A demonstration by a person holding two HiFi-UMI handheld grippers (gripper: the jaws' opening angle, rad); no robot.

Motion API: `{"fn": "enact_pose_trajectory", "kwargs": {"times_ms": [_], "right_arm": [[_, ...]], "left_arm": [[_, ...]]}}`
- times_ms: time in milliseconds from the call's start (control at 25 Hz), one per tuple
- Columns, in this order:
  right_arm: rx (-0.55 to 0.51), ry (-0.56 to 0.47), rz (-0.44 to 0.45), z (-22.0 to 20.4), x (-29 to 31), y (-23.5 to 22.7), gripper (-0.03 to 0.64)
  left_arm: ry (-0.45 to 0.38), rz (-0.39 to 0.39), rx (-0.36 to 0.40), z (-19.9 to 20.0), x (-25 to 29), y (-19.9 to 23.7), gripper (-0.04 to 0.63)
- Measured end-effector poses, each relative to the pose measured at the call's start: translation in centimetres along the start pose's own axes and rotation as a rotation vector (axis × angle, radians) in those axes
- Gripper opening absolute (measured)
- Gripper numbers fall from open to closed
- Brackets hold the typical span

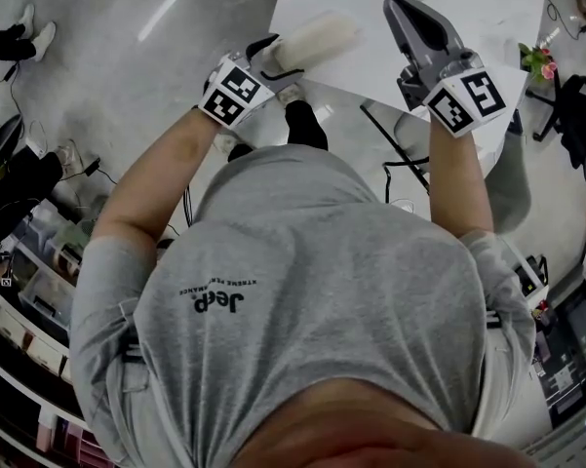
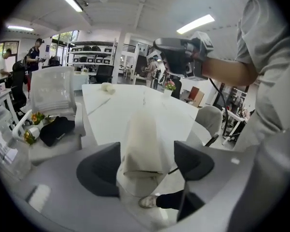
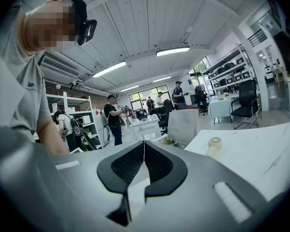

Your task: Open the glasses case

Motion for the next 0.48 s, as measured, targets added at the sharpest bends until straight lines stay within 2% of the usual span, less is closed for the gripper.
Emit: {"fn": "enact_pose_trajectory", "kwargs": {"times_ms": [200, 320, 480], "right_arm": [[0.012, 0.002, -0.01, -0.8, -0.9, -0.5, 0.006], [0.016, 0.006, -0.018, -0.9, -1.3, -0.5, 0.006], [0.017, 0.004, -0.02, -1.1, -1.7, -0.7, 0.006]], "left_arm": [[0.049, 0.025, 0.071, -0.2, 1.1, -0.3, 0.344], [0.074, 0.051, 0.084, -0.4, 1.0, -0.2, 0.298], [0.088, 0.063, 0.086, -0.5, 1.1, -0.3, 0.279]]}}
Point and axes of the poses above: the fingertips, and each gripper's own axes: x forward along the fingers, y to its left, z out of its top, the point moved 9 cm from there along -x, backward along the fingers, and after that the axes turned 1 degree about y, right-handed, at the moved point
